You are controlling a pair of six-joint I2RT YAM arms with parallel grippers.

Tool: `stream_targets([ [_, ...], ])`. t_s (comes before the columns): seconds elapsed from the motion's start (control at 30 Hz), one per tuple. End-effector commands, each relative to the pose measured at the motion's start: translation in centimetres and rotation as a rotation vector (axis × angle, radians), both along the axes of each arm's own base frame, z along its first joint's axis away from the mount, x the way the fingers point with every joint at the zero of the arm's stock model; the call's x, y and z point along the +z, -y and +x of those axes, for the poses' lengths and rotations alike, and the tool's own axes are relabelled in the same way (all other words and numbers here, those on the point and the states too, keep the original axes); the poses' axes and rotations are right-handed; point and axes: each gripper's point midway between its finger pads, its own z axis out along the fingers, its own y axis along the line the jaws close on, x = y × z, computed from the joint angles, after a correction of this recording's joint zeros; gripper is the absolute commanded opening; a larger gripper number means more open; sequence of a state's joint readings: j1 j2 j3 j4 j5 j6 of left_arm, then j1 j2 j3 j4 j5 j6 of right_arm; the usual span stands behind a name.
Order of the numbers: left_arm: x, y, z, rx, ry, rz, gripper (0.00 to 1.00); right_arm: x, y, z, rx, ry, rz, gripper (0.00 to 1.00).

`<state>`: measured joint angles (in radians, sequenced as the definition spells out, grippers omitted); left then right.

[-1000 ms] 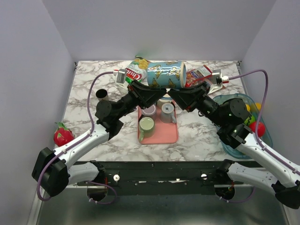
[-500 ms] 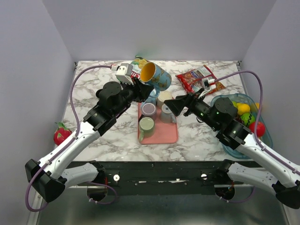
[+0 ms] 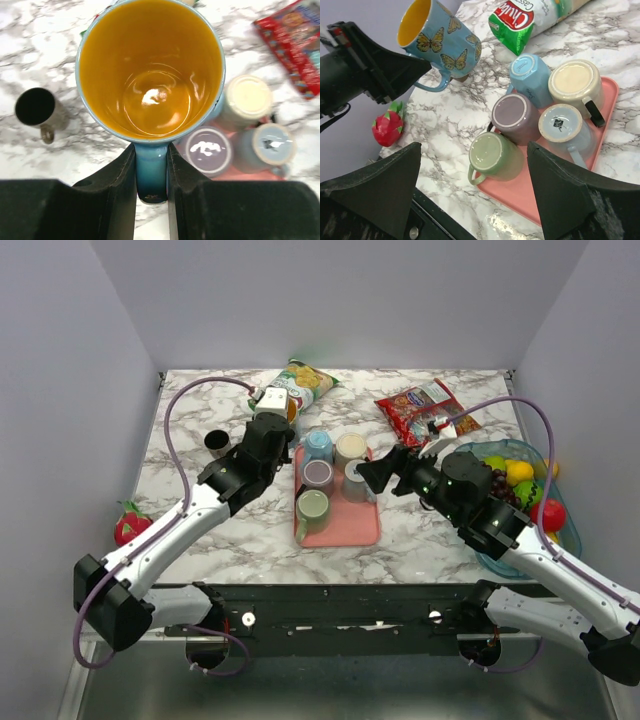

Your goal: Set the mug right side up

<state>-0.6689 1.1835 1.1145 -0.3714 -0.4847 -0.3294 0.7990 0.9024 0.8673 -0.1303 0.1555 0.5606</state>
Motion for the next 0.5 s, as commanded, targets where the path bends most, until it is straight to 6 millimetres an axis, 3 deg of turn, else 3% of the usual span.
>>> stream_targets([
  [0.0, 0.5, -2.2, 2.9, 0.170, 0.064, 0.077, 0.00, -1.8, 0.7, 0.2, -0.041, -0.036, -0.044, 0.92],
  [0.47, -8.1, -5.7, 8.1, 0.272, -0.050, 0.047, 0.00, -3.5, 1.2, 0.0, -0.044, -0.054, -0.080, 0.92],
])
